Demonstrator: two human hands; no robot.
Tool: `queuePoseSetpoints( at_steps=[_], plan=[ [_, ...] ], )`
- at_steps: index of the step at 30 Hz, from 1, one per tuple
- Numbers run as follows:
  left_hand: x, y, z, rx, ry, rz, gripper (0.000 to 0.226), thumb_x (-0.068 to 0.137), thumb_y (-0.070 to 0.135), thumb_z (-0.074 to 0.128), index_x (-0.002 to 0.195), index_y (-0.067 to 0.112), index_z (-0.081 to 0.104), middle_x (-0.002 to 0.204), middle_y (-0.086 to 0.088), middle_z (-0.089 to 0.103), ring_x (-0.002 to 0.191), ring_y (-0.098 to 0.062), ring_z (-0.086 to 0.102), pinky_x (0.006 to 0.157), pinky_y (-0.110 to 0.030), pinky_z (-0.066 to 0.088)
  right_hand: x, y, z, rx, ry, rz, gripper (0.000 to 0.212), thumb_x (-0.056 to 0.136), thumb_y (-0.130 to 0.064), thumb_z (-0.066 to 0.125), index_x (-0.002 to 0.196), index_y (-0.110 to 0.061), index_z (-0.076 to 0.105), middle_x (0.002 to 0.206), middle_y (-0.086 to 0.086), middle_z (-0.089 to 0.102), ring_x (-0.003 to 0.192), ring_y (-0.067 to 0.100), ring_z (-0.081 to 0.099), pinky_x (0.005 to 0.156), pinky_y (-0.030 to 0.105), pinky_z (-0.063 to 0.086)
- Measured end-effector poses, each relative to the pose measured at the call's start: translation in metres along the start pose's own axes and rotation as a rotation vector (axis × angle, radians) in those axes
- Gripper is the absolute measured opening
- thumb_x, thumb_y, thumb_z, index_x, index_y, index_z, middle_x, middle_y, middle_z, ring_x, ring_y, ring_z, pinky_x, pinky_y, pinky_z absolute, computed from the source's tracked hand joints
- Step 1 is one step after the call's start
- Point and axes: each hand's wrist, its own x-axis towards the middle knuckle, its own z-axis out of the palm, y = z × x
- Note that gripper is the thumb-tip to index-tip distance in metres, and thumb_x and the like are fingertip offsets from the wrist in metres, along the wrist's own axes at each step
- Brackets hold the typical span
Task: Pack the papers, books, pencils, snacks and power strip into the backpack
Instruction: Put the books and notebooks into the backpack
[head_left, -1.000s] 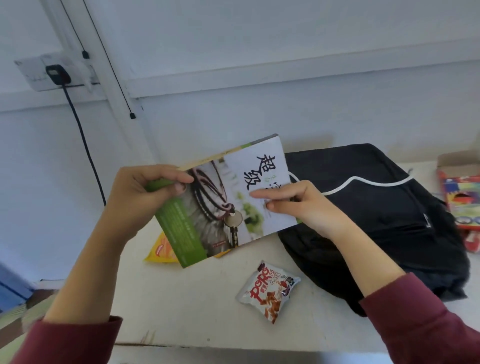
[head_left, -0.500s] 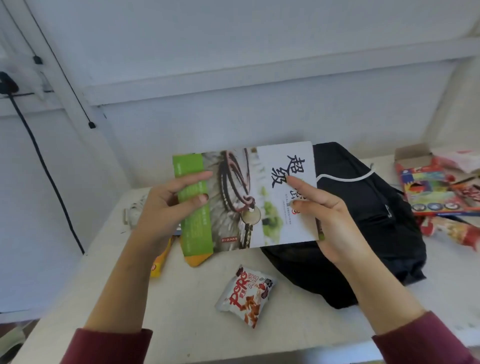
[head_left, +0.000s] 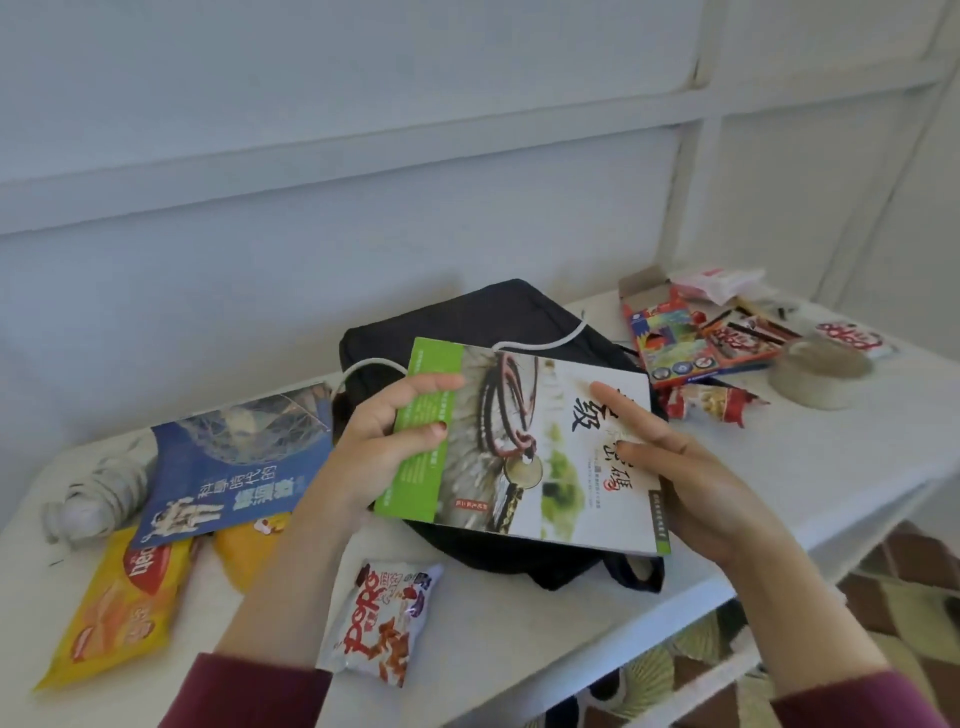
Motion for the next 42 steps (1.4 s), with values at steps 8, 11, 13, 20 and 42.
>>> queuePoseSetpoints(
  at_steps=[8,11,13,20,42],
  plan=[
    [0.036,-0.001,0.054,-0.143,-0.013,-0.219,0.025,0.100,0.033,0.036,0.124,0.036,0.038,0.104,0.005,0.061,0.087,-0.012,0.062,0.075,-0.031,0.052,-0.040,0.012,-0.041,0.224,0.295,-0.078,0.047,0.089,0.004,0.042,0.117,-0.028,0.063,0.116,0.004,0.068,0.081,0.024,0.070,0.055,0.027,0.057],
    [0.037,-0.009,0.069,-0.050,0.006,-0.171,0.022,0.100,0.030,0.034,0.121,0.027,0.028,0.104,-0.001,0.059,0.084,-0.016,0.064,0.067,-0.032,0.054,-0.049,0.020,-0.052,0.288,0.423,-0.126,0.045,0.090,0.001,0.042,0.117,-0.028,0.063,0.118,0.002,0.067,0.087,0.025,0.070,0.060,0.030,0.058],
    [0.027,-0.018,0.077,0.211,0.062,0.066,0.020,0.096,0.021,0.045,0.107,0.029,0.030,0.094,-0.001,0.051,0.077,-0.011,0.057,0.064,-0.021,0.048,-0.054,0.024,-0.060,0.329,0.492,-0.149,0.044,0.092,0.001,0.040,0.120,-0.026,0.061,0.120,0.003,0.066,0.086,0.023,0.070,0.059,0.029,0.058],
    [-0.015,-0.037,0.081,0.739,-0.475,0.331,0.021,0.088,0.029,0.057,0.070,0.025,0.047,0.061,0.008,0.052,0.055,-0.010,0.046,0.050,-0.018,0.035,-0.072,0.030,-0.073,0.372,0.624,-0.182,0.046,0.093,0.002,0.036,0.127,-0.023,0.054,0.126,0.004,0.059,0.084,0.020,0.071,0.061,0.028,0.058],
    [0.104,-0.014,0.011,1.027,-0.282,0.175,0.044,0.095,0.010,0.043,0.120,0.045,0.036,0.120,-0.002,0.057,0.100,-0.022,0.058,0.082,-0.032,0.041,-0.082,0.035,-0.066,0.362,0.532,-0.112,0.045,0.091,0.001,0.039,0.118,-0.028,0.061,0.113,0.004,0.069,0.073,0.026,0.070,0.049,0.028,0.056]
  ],
)
